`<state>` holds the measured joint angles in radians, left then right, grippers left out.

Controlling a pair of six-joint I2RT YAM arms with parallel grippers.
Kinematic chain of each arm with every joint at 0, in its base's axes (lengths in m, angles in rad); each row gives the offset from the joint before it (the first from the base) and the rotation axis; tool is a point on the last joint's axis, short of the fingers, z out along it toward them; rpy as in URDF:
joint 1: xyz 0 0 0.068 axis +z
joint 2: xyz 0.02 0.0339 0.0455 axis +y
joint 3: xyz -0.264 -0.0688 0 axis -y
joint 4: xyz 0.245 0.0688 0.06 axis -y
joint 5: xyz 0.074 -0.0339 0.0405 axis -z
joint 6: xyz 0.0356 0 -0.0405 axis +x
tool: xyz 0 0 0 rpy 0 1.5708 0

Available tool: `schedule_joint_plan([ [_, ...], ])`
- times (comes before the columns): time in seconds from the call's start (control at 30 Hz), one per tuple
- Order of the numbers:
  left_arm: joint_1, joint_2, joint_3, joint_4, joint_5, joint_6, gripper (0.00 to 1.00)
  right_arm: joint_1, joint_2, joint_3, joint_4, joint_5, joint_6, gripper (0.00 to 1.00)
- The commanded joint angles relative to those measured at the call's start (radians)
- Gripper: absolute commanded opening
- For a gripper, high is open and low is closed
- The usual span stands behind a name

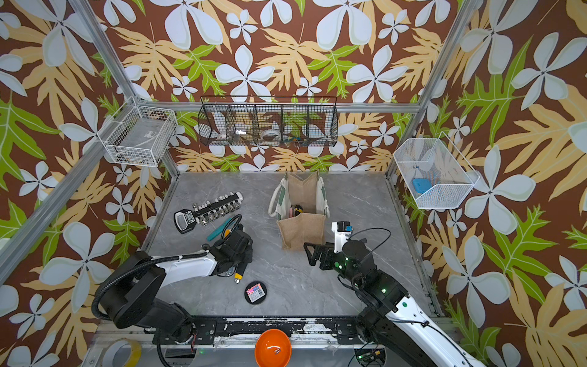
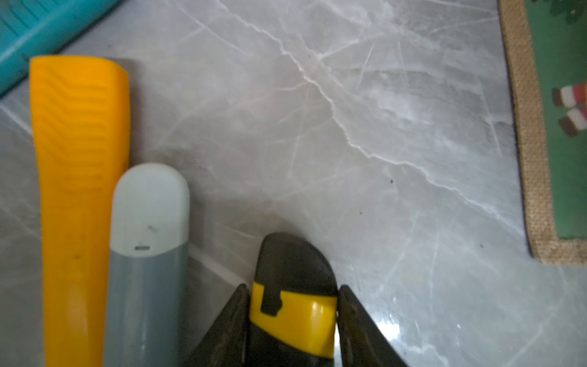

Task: Place the art knife into the pouch
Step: Pick up the utility knife at the center of the board.

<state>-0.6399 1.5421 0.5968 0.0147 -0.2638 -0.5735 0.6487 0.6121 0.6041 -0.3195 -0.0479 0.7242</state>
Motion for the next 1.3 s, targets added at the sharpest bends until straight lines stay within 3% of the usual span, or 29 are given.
schedule_joint_plan([
  [0.0, -0.004, 0.044, -0.014, -0.191, 0.036, -0.026, 0.43, 0.001, 0.000, 0.004, -0.002, 0.013, -0.010, 0.99],
  [0.4, -0.022, 0.072, 0.017, -0.197, 0.022, -0.024, 0.34, 0.002, 0.009, 0.044, -0.026, 0.038, -0.030, 0.99],
  [0.83, -0.030, -0.045, 0.091, -0.256, 0.032, -0.014, 0.30, 0.002, 0.065, 0.100, -0.013, 0.039, -0.090, 0.99],
  [1.27, -0.037, -0.135, 0.345, -0.474, -0.018, 0.020, 0.28, 0.002, 0.025, 0.103, 0.024, 0.122, -0.116, 0.98],
])
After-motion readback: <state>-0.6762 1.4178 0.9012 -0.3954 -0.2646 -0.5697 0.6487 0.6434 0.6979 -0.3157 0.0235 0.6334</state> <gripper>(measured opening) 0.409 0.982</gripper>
